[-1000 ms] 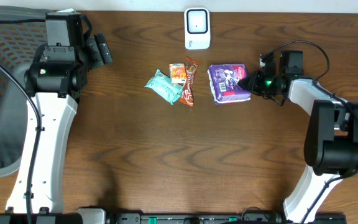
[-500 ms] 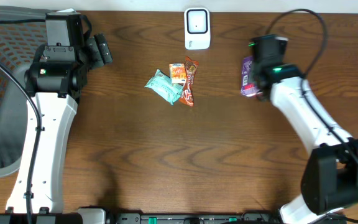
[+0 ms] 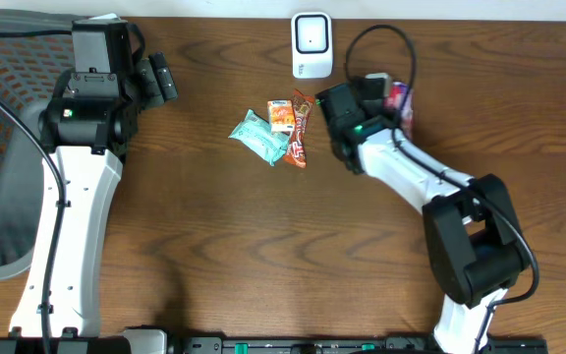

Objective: Scan the item barcode

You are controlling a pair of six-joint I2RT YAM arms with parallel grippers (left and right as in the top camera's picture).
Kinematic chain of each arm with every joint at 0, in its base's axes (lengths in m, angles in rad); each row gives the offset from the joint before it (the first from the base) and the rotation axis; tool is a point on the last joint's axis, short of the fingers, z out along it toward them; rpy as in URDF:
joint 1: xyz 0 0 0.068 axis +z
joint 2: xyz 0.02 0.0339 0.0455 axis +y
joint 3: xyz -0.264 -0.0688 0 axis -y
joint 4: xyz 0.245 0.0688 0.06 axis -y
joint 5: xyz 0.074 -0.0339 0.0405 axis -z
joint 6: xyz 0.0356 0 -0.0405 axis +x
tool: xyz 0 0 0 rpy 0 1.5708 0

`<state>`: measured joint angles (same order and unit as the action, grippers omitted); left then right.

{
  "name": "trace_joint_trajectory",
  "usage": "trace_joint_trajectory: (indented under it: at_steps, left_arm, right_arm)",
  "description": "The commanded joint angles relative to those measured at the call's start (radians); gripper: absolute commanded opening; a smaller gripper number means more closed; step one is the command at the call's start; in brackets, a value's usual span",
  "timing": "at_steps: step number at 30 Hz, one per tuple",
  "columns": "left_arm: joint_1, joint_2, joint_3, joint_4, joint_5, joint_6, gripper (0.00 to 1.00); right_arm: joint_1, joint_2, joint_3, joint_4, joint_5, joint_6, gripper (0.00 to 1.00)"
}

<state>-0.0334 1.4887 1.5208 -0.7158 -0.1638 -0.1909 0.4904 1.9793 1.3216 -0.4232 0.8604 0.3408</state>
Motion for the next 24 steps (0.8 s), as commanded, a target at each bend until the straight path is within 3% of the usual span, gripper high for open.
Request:
trace_joint_trajectory:
  at_steps: [1,8,12,15,18,20,24]
  left_arm:
    - [0.005,0.008,0.002,-0.002,-0.013,-0.013,0.98]
    - [0.005,0.008,0.002,-0.002,-0.013,-0.013,0.98]
    - [0.005,0.008,0.002,-0.002,-0.013,-0.013,0.98]
    - [0.005,0.008,0.002,-0.002,-0.013,-0.013,0.98]
    - [0.005,0.008,0.002,-0.002,-0.013,-0.013,0.98]
    - [0.005,0.008,0.002,-0.002,-0.013,-0.013,0.98]
    - [0.005,0.008,0.002,-0.002,-0.013,-0.013,0.98]
  right_arm:
    - [0.071,-0.005,0.024,0.033,-0.144,0.011,0.52]
    - [0.081,-0.024,0.264,-0.079,-0.266,0.014,0.82]
    - [-0.016,-0.027,0.426,-0.270,-0.439,0.014,0.83]
    - [-0.109,-0.027,0.453,-0.345,-0.619,-0.021,0.91]
    - [-0.230,-0.017,0.446,-0.429,-0.874,-0.098,0.91]
    - [-0.298,-0.001,0.434,-0.474,-0.989,-0.099,0.86]
    - [-0.394,0.034,0.360,-0.462,-1.190,-0.137,0.81]
